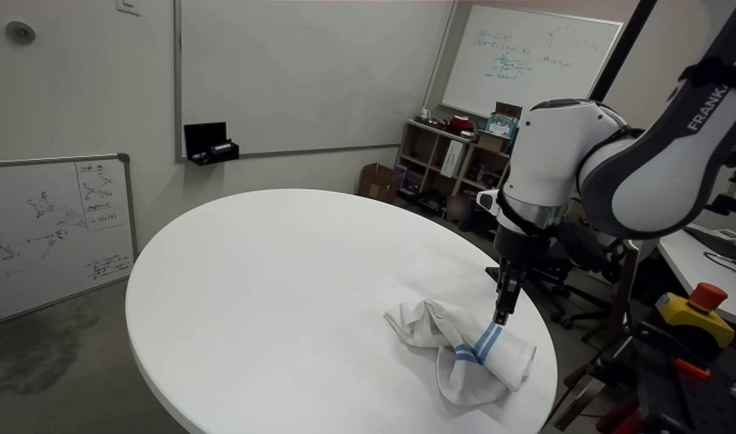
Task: Pick up the towel and put it on the black object
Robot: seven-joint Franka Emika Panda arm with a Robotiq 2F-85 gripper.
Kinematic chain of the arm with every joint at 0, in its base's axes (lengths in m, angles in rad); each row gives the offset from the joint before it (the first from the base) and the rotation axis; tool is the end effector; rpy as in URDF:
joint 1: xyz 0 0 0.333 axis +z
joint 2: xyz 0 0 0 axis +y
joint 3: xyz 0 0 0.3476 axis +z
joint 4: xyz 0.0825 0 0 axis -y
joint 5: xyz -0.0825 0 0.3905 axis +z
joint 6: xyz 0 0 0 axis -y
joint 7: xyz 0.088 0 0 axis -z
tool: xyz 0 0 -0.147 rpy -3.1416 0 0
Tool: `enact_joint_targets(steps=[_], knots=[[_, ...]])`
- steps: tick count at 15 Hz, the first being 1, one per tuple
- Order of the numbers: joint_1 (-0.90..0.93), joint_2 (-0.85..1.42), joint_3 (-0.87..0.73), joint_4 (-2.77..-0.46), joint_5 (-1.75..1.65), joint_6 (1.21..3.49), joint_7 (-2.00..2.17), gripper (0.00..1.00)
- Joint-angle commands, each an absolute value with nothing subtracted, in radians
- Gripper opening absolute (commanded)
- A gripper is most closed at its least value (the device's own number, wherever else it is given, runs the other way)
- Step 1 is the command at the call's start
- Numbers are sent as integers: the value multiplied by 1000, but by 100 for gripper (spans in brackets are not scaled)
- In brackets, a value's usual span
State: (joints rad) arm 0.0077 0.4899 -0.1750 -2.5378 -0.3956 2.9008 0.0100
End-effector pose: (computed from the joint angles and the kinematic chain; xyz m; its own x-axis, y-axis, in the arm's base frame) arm 0.4242 -0.0653 0.0669 0.9639 0.2143 -0.1582 0.2346 -0.9642 0.1233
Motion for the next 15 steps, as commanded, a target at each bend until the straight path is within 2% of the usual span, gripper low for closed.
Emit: enact_joint_targets(steps=[1, 15], knots=[[77, 592, -201, -2487, -363, 2963, 38, 88], [156, 752, -186, -2368, -237, 2989, 29, 90]])
